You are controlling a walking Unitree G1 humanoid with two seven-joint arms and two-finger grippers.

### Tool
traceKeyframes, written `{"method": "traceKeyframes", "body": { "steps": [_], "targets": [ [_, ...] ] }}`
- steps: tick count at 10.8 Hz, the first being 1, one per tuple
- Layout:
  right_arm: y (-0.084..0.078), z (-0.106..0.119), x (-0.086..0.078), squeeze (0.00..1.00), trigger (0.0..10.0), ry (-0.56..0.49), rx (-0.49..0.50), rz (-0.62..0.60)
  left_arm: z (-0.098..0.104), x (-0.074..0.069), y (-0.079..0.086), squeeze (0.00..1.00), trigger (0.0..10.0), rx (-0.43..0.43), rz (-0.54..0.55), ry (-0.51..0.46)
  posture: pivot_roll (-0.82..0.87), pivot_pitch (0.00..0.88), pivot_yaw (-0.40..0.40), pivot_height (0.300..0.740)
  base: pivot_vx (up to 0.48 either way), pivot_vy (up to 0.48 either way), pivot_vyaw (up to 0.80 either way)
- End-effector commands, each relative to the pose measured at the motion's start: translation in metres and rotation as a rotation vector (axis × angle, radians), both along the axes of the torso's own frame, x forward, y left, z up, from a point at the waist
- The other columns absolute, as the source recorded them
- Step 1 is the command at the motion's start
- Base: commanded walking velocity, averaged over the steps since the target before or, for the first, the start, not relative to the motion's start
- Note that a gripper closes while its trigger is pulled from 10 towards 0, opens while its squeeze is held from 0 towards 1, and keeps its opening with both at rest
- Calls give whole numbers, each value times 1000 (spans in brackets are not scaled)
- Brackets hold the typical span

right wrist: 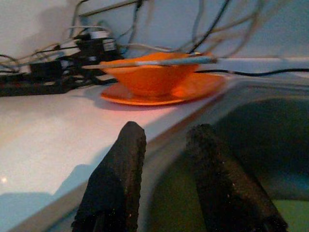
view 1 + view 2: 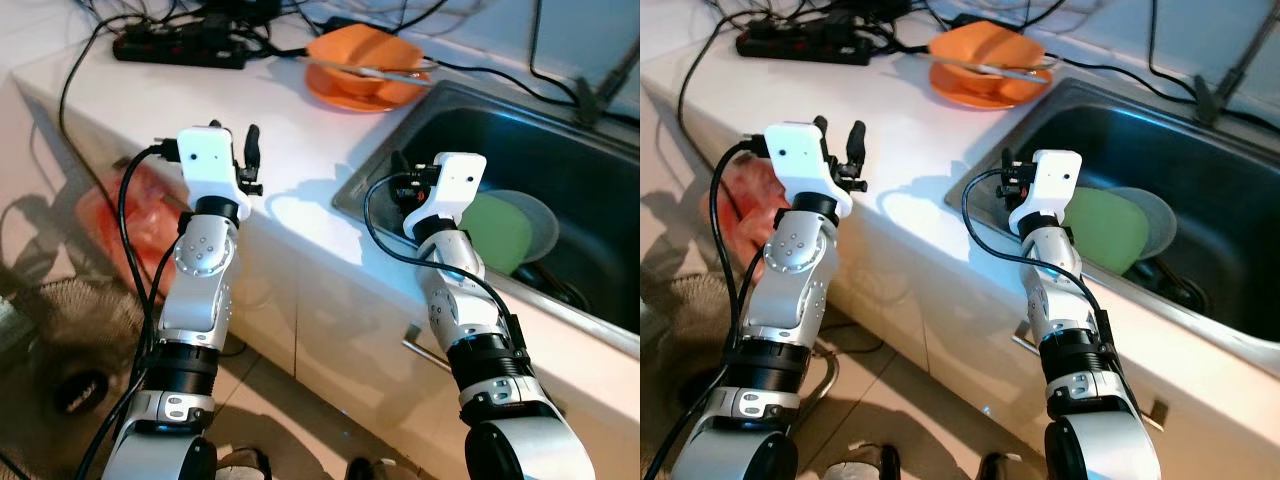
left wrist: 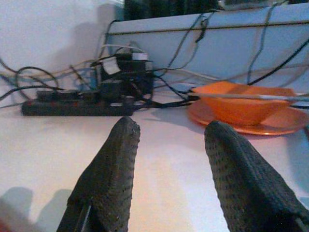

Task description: Kitchen organization

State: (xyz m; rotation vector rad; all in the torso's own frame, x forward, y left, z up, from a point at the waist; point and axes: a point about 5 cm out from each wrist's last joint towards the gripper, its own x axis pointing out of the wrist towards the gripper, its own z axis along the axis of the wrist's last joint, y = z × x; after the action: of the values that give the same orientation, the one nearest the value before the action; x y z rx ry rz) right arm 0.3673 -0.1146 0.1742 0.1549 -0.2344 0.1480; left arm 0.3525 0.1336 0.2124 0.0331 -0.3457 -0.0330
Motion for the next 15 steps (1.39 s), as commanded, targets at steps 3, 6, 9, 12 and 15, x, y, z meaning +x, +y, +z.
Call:
{"method": "traceKeyframes", "body": {
  "steps": [3, 6, 9, 12, 15],
  "targets": [
    [-6, -1, -2, 0, 10000, -1, -7, -14, -2, 0, -3, 0, 10000, 0, -1, 6, 71, 102, -34, 740, 0, 0, -267],
    [-8, -2, -3, 0, 10000, 10, 7, -16, -2, 0, -3, 0, 10000, -3, 1, 8, 71, 110, -35, 740, 0, 0, -185],
    [-10, -1, -3, 0, 10000, 1, -26, -24, -4, 0, -3, 0, 10000, -10, -2, 27, 72, 128, -37, 740, 0, 447, -267],
    [-10, -5, -1, 0, 10000, 55, 2, -18, -5, 0, -3, 0, 10000, 0, 2, 37, 72, 137, -37, 740, 0, 479, -267],
    [-14, -7, -3, 0, 10000, 49, 3, -48, -6, 0, -2, 0, 10000, 21, 15, 42, 71, 141, -36, 740, 0, 157, -267]
  ]
}}
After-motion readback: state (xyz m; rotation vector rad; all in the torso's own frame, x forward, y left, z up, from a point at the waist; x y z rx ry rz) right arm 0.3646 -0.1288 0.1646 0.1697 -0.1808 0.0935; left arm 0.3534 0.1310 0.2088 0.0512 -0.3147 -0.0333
